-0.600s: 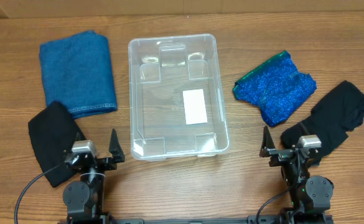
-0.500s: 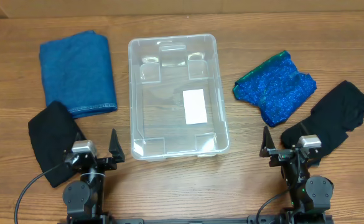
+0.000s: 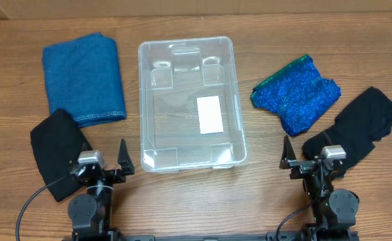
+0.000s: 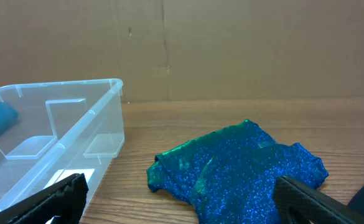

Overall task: Pack container
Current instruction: 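Move the right gripper toward the blue sequined cloth on the right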

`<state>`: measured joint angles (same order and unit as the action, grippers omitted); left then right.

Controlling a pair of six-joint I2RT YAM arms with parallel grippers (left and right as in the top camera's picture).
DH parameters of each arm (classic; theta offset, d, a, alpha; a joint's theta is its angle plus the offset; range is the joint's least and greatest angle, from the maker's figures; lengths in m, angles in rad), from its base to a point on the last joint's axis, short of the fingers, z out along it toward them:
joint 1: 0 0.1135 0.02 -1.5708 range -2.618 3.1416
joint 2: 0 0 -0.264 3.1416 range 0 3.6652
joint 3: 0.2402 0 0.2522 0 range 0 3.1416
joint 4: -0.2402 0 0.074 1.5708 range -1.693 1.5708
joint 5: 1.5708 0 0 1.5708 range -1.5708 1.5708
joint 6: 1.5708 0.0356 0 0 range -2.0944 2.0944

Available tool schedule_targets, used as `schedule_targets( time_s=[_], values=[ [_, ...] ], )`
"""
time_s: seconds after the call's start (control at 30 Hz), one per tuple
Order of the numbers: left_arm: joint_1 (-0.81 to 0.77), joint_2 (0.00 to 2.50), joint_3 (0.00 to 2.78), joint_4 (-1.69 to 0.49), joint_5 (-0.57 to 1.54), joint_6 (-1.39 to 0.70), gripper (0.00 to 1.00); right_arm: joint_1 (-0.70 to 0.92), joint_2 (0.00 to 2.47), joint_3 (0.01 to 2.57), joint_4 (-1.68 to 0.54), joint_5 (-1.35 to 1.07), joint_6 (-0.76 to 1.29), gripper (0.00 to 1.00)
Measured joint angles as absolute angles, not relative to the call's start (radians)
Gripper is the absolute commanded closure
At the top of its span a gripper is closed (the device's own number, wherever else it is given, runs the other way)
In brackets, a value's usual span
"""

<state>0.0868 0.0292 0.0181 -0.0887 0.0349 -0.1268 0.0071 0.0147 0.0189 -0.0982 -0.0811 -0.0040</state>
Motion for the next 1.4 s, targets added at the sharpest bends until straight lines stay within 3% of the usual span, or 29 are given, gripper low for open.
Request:
schedule_targets(
  time_s=[0.5, 0.73, 0.87, 1.03, 1.23, 1.4],
  values=[
    [0.087, 0.029, 0.018, -0.089, 0.035, -0.127, 0.0, 0.007, 0.015, 0.019, -0.098, -0.081, -0.004, 0.0],
    [0.087, 0.029, 0.018, -0.088, 0.035, -0.126, 0.0, 0.007, 0.062, 0.022, -0.123, -0.082, 0.119, 0.0],
    [0.087, 0.03, 0.018, -0.088, 0.035, -0.126, 0.0, 0.007, 0.291, 0.166, -0.262, -0.045, 0.16, 0.0],
    [0.087, 0.033, 0.017, -0.089, 0.035, -0.126, 0.0, -0.004, 0.709, 0.556, -0.391, 0.005, 0.174, 0.0],
    [0.087, 0.036, 0.017, -0.089, 0.035, -0.126, 0.0, -0.21, 1.248, 1.005, -0.694, -0.107, 0.183, 0.0],
    [0.087, 0.036, 0.017, -0.088, 0.035, -0.126, 0.0, -0.37, 1.517, 1.061, -0.677, -0.273, 0.183, 0.0]
  ],
)
